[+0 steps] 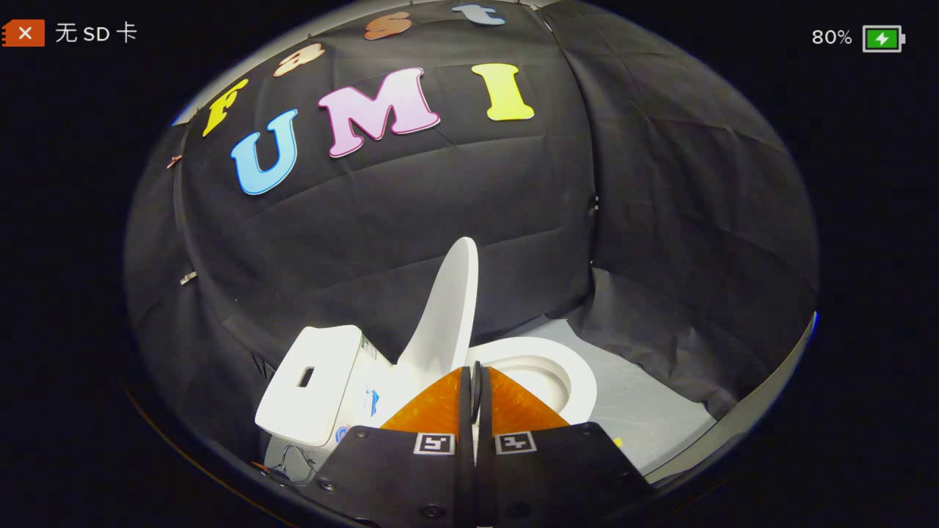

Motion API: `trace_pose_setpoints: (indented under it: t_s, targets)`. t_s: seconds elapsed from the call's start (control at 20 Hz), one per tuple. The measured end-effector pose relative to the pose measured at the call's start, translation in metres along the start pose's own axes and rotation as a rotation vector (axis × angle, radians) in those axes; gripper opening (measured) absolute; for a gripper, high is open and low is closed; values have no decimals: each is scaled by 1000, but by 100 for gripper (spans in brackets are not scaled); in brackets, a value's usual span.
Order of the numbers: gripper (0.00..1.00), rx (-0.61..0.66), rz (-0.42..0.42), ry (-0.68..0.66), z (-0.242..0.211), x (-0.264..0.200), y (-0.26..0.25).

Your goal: Open the toilet lid.

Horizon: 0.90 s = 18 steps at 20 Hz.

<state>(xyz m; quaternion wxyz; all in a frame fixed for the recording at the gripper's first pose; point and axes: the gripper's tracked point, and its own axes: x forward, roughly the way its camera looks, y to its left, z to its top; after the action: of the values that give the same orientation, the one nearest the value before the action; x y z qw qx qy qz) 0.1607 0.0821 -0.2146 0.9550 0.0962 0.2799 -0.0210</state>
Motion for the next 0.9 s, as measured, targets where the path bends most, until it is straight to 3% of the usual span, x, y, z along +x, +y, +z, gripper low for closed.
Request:
trace_pose_setpoints:
  t_s: [0.9]
  targets:
    - [6,-291,41,-185,-2,-40,175]
